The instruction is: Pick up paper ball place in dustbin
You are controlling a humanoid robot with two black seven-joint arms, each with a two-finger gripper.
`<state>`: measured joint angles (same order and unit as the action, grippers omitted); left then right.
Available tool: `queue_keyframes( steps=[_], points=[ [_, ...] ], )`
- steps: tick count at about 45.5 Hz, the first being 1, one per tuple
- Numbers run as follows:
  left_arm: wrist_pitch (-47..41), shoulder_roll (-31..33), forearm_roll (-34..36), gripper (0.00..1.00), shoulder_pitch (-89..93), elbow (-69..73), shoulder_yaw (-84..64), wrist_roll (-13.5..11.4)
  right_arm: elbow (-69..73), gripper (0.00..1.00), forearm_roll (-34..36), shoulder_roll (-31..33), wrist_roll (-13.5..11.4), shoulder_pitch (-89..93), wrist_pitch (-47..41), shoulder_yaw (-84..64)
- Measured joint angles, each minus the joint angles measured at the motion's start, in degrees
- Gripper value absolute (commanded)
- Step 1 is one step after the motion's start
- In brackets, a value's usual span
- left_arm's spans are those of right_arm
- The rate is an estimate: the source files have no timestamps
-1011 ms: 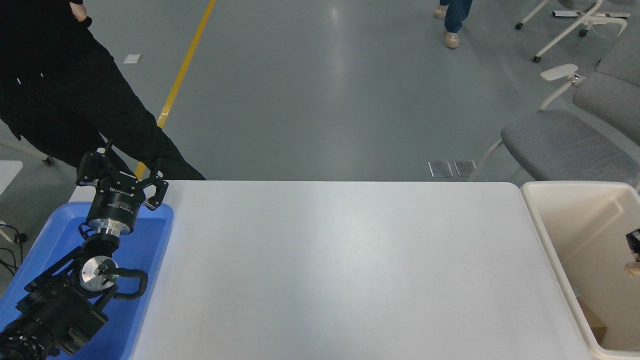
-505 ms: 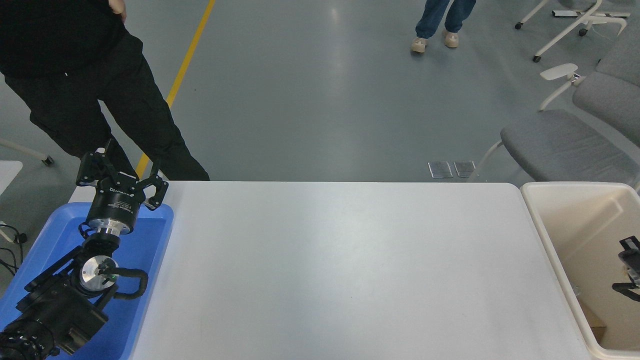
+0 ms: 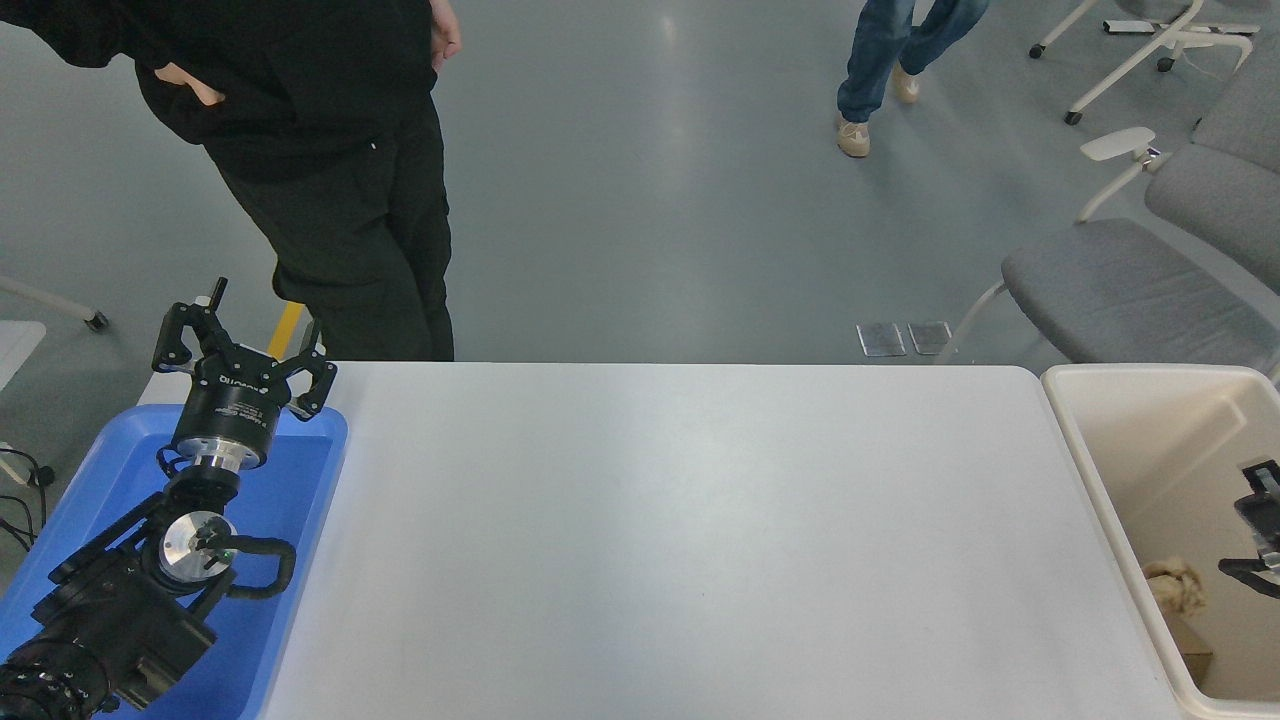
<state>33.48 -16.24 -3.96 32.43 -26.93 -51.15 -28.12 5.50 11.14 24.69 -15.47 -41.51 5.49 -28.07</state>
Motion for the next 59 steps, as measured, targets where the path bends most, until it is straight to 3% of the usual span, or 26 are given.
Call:
queue_keyframes(
  steps=[9,15,24,37,50,59],
  points=[
    [0.0,0.0,0.0,0.99,0.0,0.0,0.0,0.0,1.2,1.0,0.0,0.3,0.0,-1.6,0.0,0.2],
    [0.0,0.0,0.0,0.99,0.0,0.0,0.0,0.0,6.6,0.99,-0.1,3.7,-0.2,-4.8,-0.3,0.0],
    [0.0,0.0,0.0,0.99,0.0,0.0,0.0,0.0,24.9,1.0,-0.5,13.0,-0.3,-13.5,-0.6,-2.0],
    [0.1,0.0,0.0,0.99,0.0,0.0,0.0,0.0,50.7,1.0,-0.8,18.6,-0.3,-36.4,-6.3,-17.7],
    [0.2,0.0,0.0,0.99,0.0,0.0,0.0,0.0,63.8,1.0,-1.1,9.5,-0.3,-64.5,-33.5,-35.3],
    [0.2,0.0,0.0,0.99,0.0,0.0,0.0,0.0,66.4,1.0,-0.9,2.8,-0.2,-73.8,-43.8,-38.7]
  ],
)
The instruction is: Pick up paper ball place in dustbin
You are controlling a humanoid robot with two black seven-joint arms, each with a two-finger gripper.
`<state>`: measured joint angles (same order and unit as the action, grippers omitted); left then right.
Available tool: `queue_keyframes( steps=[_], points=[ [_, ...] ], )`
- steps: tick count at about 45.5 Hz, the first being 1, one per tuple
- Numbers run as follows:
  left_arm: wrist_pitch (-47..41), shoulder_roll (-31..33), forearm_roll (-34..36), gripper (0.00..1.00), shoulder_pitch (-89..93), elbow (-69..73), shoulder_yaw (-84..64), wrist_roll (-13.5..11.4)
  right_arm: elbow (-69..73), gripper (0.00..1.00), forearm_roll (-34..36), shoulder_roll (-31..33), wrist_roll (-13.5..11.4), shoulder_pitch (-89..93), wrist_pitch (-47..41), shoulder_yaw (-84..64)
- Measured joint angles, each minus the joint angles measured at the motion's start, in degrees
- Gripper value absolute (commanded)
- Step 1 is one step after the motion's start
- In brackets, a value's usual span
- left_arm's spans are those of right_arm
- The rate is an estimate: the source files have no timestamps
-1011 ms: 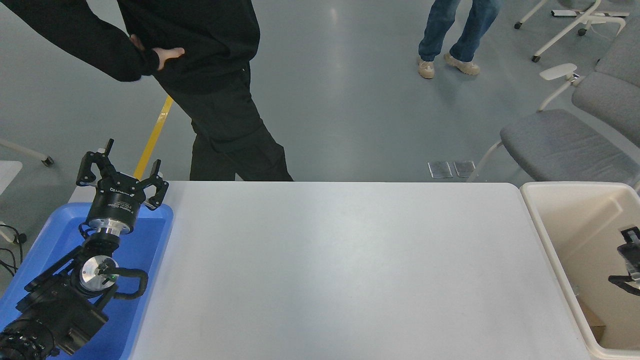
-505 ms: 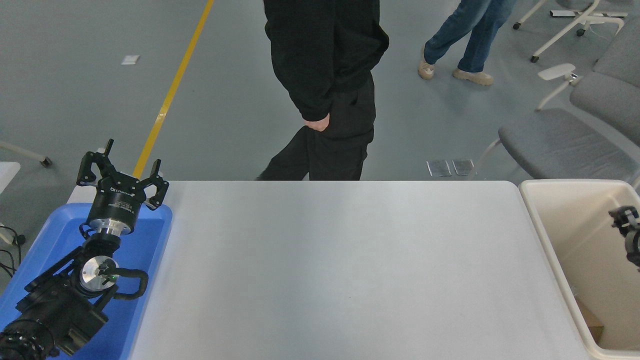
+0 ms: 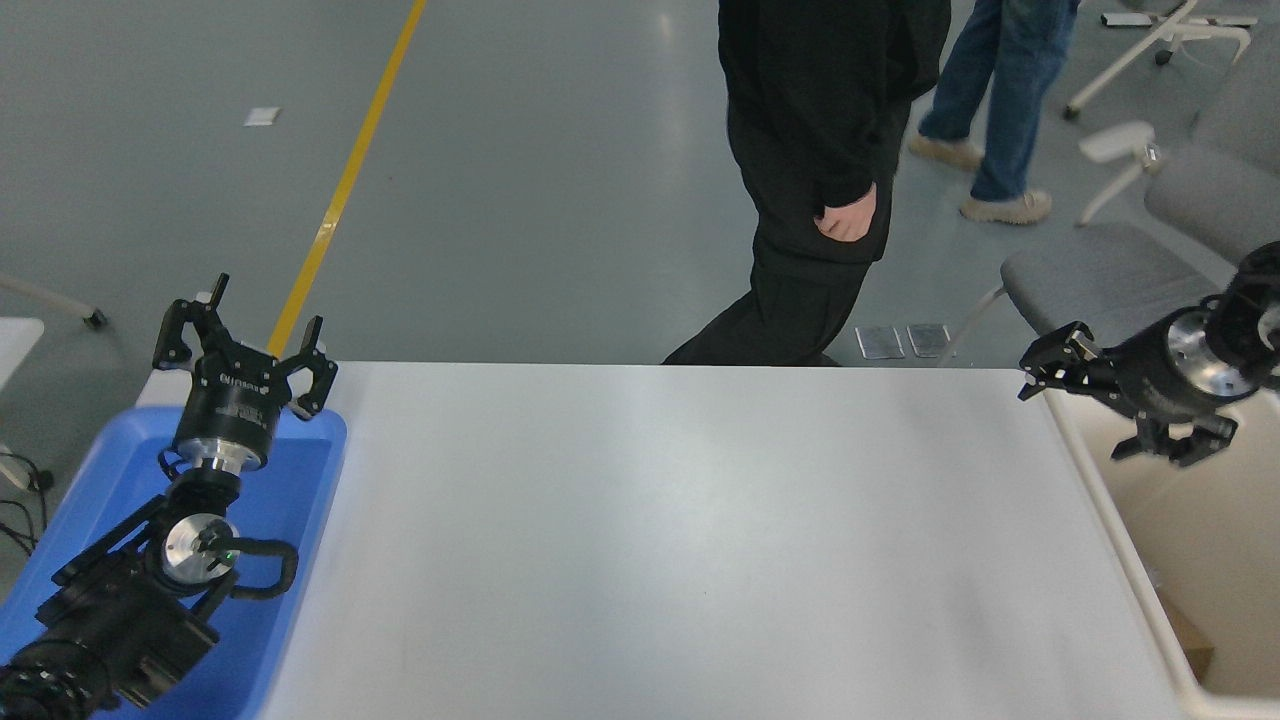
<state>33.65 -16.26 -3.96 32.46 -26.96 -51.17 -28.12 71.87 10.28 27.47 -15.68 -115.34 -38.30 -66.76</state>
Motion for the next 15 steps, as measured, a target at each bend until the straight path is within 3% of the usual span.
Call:
queue_keyframes(
  steps=[15],
  points=[
    [0.0,0.0,0.0,0.99,0.0,0.0,0.0,0.0,1.4,1.0,0.4,-9.0,0.1,-8.7,-5.3,-1.2]
  ],
)
